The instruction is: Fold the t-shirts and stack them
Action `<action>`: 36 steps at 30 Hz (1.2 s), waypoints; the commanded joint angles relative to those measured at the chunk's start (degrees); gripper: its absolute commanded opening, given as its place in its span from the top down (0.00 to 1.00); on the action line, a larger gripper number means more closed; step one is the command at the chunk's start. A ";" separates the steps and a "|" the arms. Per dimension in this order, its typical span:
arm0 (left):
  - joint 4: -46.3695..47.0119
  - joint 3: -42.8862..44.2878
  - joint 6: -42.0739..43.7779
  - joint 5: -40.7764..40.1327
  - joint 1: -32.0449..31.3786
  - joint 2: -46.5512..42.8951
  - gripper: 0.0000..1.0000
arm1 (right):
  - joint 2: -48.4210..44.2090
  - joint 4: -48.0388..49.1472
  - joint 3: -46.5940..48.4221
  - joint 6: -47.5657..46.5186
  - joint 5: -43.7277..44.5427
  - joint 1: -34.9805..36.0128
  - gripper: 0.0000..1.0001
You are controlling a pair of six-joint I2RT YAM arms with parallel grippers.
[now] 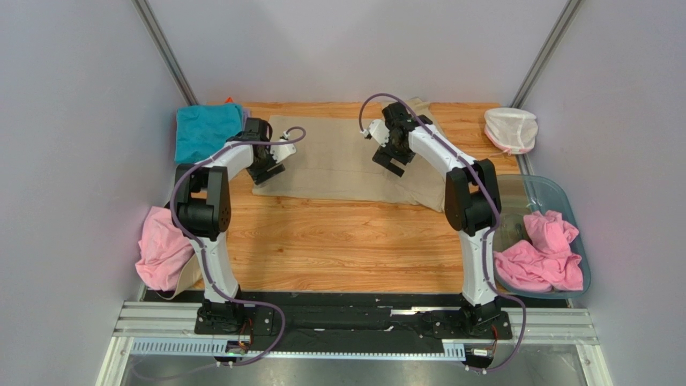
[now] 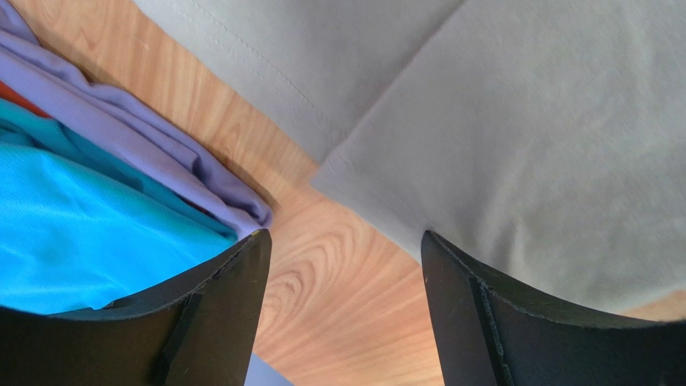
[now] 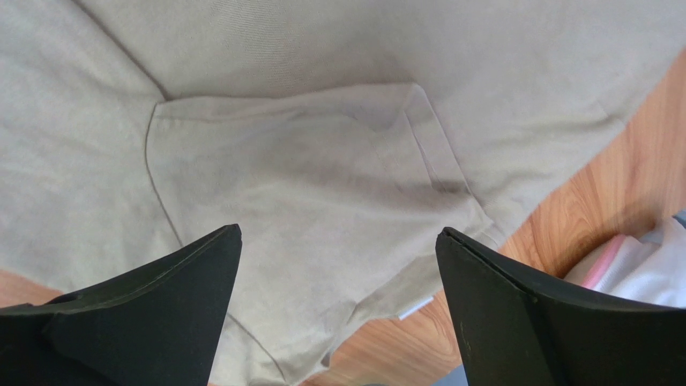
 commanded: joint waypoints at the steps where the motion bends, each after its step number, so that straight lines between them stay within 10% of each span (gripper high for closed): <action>1: 1.07 -2.01 -2.60 0.69 0.05 -6.03 0.21 | -8.86 4.58 -4.97 1.62 0.37 0.10 0.02; 36: 0.63 3.43 -10.60 1.22 -6.81 -0.51 0.09 | -10.20 16.44 -20.81 0.13 1.69 -4.38 0.01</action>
